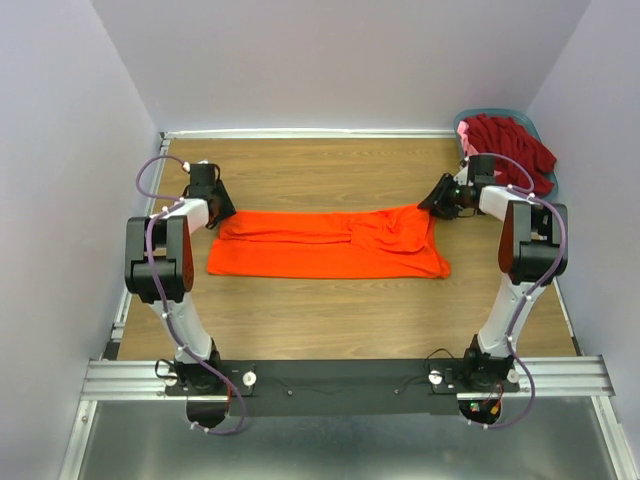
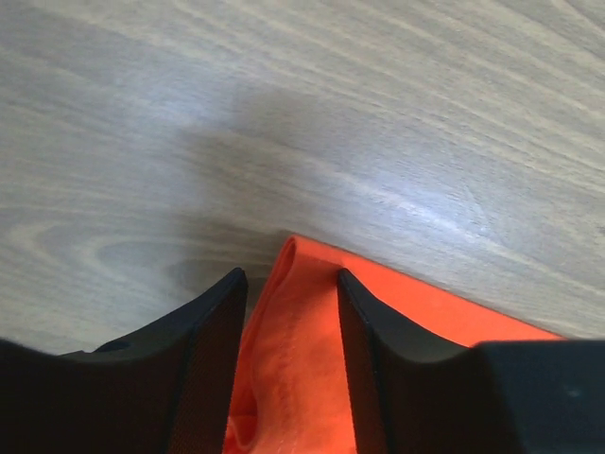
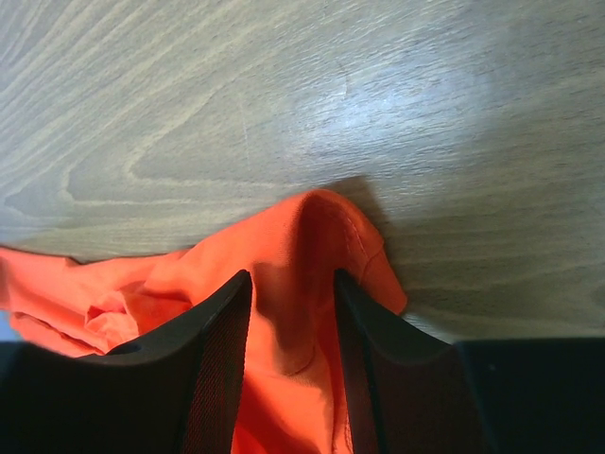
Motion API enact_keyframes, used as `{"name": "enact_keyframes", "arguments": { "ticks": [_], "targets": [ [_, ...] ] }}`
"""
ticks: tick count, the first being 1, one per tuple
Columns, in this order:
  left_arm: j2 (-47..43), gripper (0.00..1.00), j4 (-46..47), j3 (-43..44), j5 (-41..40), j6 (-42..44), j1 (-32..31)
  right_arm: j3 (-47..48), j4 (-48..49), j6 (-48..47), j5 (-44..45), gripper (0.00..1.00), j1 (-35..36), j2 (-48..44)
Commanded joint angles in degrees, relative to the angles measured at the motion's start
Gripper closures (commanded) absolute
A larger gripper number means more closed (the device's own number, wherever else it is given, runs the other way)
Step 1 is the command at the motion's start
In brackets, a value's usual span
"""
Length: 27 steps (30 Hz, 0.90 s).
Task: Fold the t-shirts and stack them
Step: Fold the tshirt
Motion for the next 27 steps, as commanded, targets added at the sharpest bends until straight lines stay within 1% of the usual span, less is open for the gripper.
{"name": "enact_keyframes", "arguments": {
  "ticks": [1,3,5,6,7,8,9,10,12,15,21,24,25,27],
  "targets": [
    [2.2,0.54,1.1,1.4,0.0,0.8,-0.6,1.3,0.2,-0.9,-1.2,0.52,-0.4,2.3],
    [2.5,0.59,1.1,1.3,-0.2,0.7,-0.6,1.2,0.2,-0.9,-1.2,0.52,-0.5,2.5],
    [2.8,0.70,1.0,1.2,-1.1,1.0,-0.6,1.2,0.2,-0.9,-1.2,0.58,-0.5,2.9],
    [2.8,0.73,1.0,1.2,-1.5,1.1,-0.6,1.2,0.2,-1.0,-1.2,0.62,-0.6,2.9],
    [2.9,0.81,1.0,1.3,-2.1,1.4,-0.5,1.2,0.3,-0.9,-1.2,0.65,-0.9,3.0],
    [3.0,0.91,0.6,1.6,-3.3,1.7,-0.5,1.2,0.3,-0.9,-1.1,0.74,-1.2,3.4],
    [3.3,0.97,0.2,2.0,-3.7,2.3,-0.3,1.2,0.3,-1.0,-1.1,0.79,-1.4,3.6],
    [3.7,1.00,-0.9,2.9,-4.1,2.3,0.5,1.1,0.2,-0.9,-1.0,0.91,-2.4,3.7],
    [4.2,1.00,-1.4,3.6,-4.7,2.4,1.8,0.7,0.3,-0.7,-0.3,0.99,-4.6,3.6],
    [3.9,1.00,-1.8,4.1,-3.9,2.3,3.7,0.8,0.2,-0.8,-0.3,0.99,-7.1,3.5],
    [3.4,1.00,-1.8,4.5,-1.9,2.5,3.1,2.0,0.1,-2.1,-3.7,0.99,-7.3,3.9],
    [3.7,0.92,-1.8,4.9,-1.0,3.0,2.4,1.7,0.1,-2.4,-4.9,0.97,-7.0,4.2],
    [3.7,0.80,-1.9,5.2,-0.6,2.9,1.8,1.5,0.1,-2.5,-5.5,0.91,-6.8,3.8],
    [3.2,0.68,-2.1,5.4,-0.6,2.4,1.4,1.2,0.1,-3.0,-5.3,0.83,-6.5,3.0]
  ]
}}
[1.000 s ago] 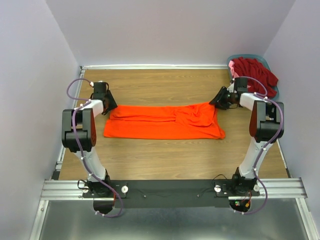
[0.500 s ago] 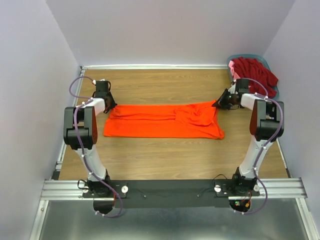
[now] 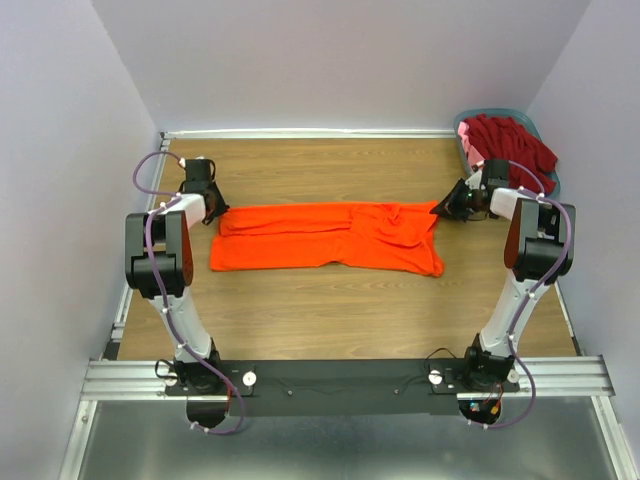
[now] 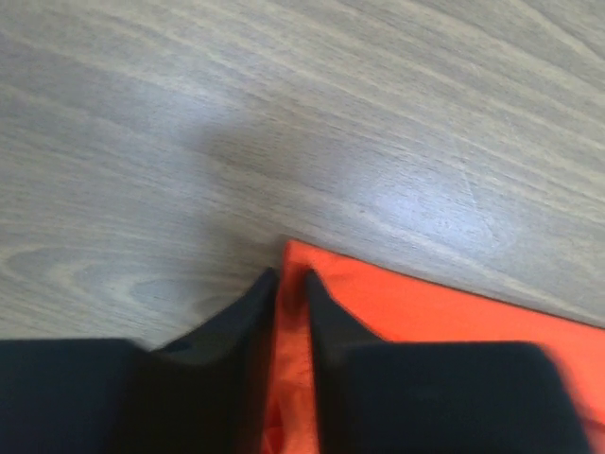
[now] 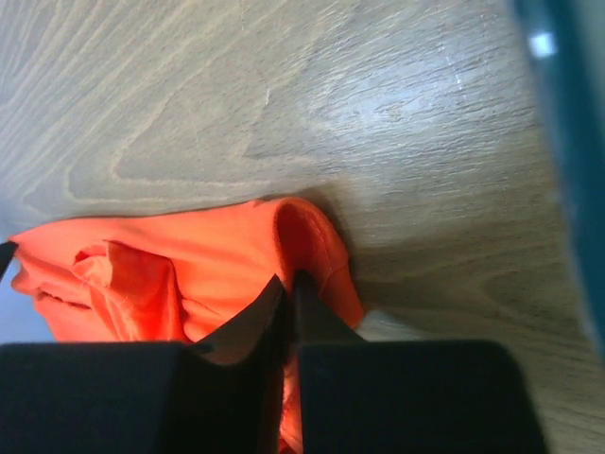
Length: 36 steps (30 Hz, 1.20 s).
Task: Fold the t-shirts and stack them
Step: Fold the tshirt
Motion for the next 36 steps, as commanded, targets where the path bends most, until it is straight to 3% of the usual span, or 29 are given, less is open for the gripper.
{"name": "enact_keyframes", "arguments": {
  "ticks": [1,2,3,8,12,16,18,22,31,36],
  "targets": [
    [-0.5,0.60,-1.1,2.0,-0.6,0.4,-0.6,1.0,0.8,-2.0,0.3,0.78,-0.9,0.6],
    [-1.1,0.43,-1.3,2.1,-0.8,0.3,-0.6,0.9,0.6,-2.2,1.0,0.71,-0.8,-1.0],
    [-1.9,0.35,-1.6,2.4,-1.3,-0.2,-0.6,0.4,0.5,-2.4,1.6,0.68,-0.5,-2.0],
    [-8.7,0.10,-6.8,5.0,-5.0,-2.2,-0.6,-0.8,-1.1,-3.5,6.7,0.48,2.0,-9.2],
    [-15.0,0.09,-12.4,3.9,-10.1,-7.2,-3.0,-1.9,-3.6,-4.8,12.2,0.36,5.5,-15.8],
    [-21.7,0.13,-13.8,-4.2,-12.2,-10.2,-7.0,-3.0,-7.1,-5.0,17.9,0.34,12.4,-22.4],
    [-23.5,0.18,-11.9,-7.8,-10.3,-10.1,-7.4,-4.7,-8.1,-5.0,18.1,0.34,14.6,-24.4],
    [-27.2,0.18,-3.7,-16.9,-8.8,-6.3,-5.2,-9.3,-9.0,-4.9,15.7,0.34,18.6,-28.2],
    [-22.3,0.18,4.1,-17.0,0.6,0.3,-4.8,-21.2,-9.1,-6.4,13.6,0.34,20.0,-35.9],
    [-19.7,0.31,4.1,-15.5,-1.4,1.3,-4.8,-23.7,-9.5,-6.6,13.2,0.34,20.0,-38.1]
  ]
}}
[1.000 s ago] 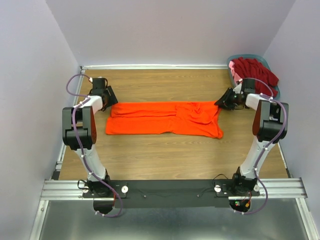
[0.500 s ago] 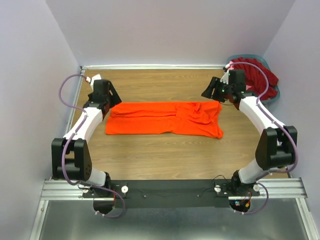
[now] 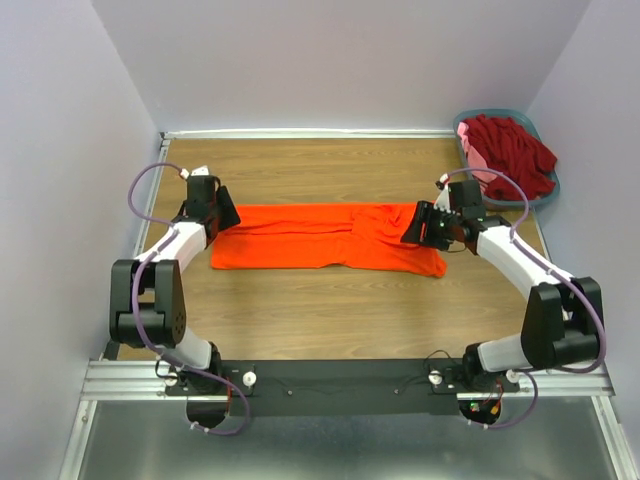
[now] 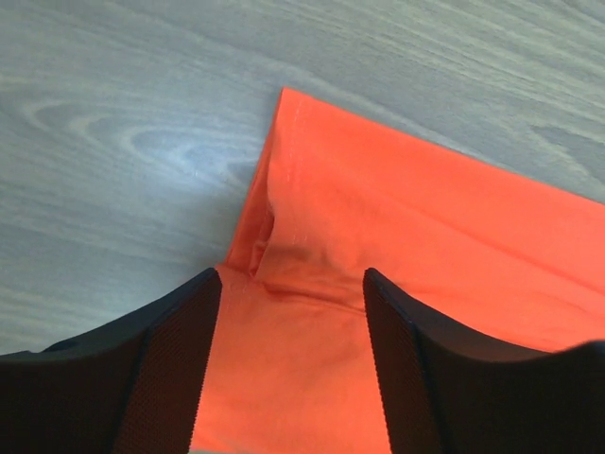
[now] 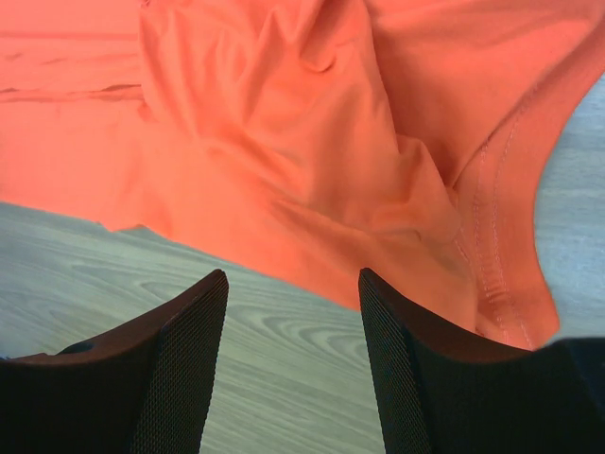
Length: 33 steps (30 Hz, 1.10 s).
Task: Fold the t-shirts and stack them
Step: Fold the tshirt
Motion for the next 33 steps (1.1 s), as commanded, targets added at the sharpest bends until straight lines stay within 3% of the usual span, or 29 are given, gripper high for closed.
{"name": "enact_keyframes", "arguments": {
  "ticks": [1,6,16,20,25,26,28,29,30,33],
  "targets": [
    [3.3,0.32,2.0,2.1,0.8,2.0,-0.1,-1.9,-0.8,-0.9,-0.6,0.34,0.4,-2.8],
    [5.5,0.41,2.0,2.5,1.4,2.7,-0.1,-2.9,-0.9,-0.8,-0.3,0.34,0.4,-4.3],
    [8.1,0.48,1.9,1.6,0.6,3.7,-0.1,-3.3,-1.0,-1.0,-0.4,0.34,0.4,-4.9],
    [9.6,0.65,1.7,3.0,1.3,3.9,-0.1,-3.3,-1.0,-1.0,-0.6,0.35,0.4,-5.1],
    [9.1,0.66,1.7,2.5,1.4,4.0,-0.1,-3.7,-1.0,-1.0,-0.6,0.35,0.3,-5.7],
    [8.9,0.74,1.5,2.2,1.3,4.0,-0.1,-3.8,-0.9,-0.8,-0.6,0.35,0.4,-5.8],
    [7.8,0.77,1.1,2.1,1.3,4.2,-0.1,-4.0,-1.0,-0.8,-0.7,0.35,0.4,-5.9],
    [7.3,0.91,0.5,2.3,0.8,4.2,-0.1,-4.1,-1.0,-0.8,-0.7,0.35,0.4,-6.1],
    [6.9,0.98,0.0,2.4,0.5,4.2,-0.1,-4.1,-1.0,-0.8,-0.3,0.35,0.4,-6.1],
    [5.3,1.00,-3.2,4.2,-2.4,4.2,-0.1,-3.9,-1.1,-0.9,1.0,0.35,0.4,-6.3]
  ]
}}
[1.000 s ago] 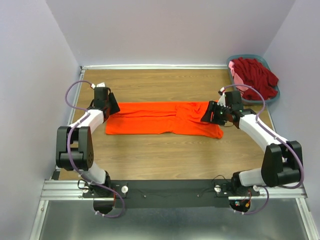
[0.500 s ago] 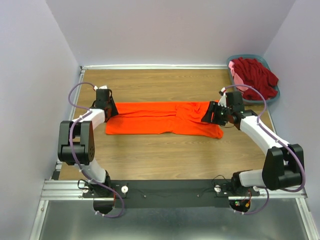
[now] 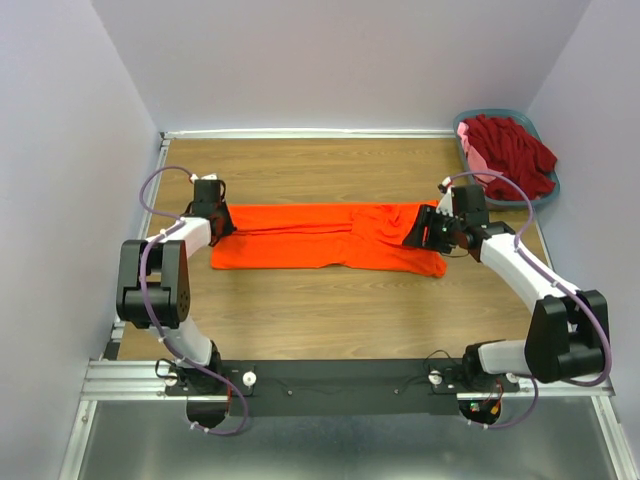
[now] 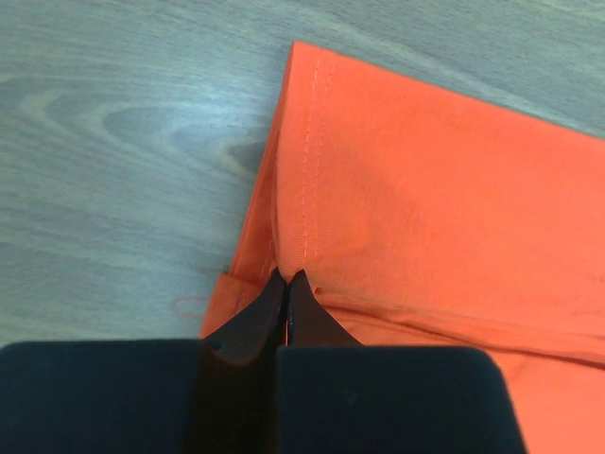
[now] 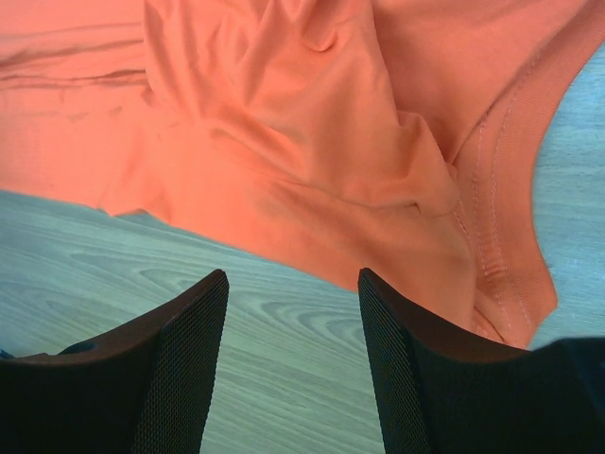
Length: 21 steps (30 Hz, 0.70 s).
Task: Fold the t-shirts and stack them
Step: Fold the tshirt
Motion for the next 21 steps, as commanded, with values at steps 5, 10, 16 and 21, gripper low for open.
{"name": "enact_keyframes", "arguments": {
  "ticks": [5,10,16,21],
  "targets": [
    [-2.3,1.00,-9.6,5.2,-5.7,-0.3,-0.8,-1.0,-1.5,0.0,4.1,0.35,0.4,-0.8],
    [1.5,0.98,-14.1,5.2,-8.7,-2.2,-1.8,-1.3,-2.0,0.2,6.0,0.35,0.5,0.8],
    [0.2,0.70,-18.8,7.5,-18.2,-6.8,-1.8,0.7,-3.2,-0.4,7.2,0.35,0.7,0.4],
    [-4.2,0.24,-21.2,10.7,-19.7,-8.6,-2.7,3.8,-3.6,-1.9,7.5,0.36,2.4,1.1]
  ]
}}
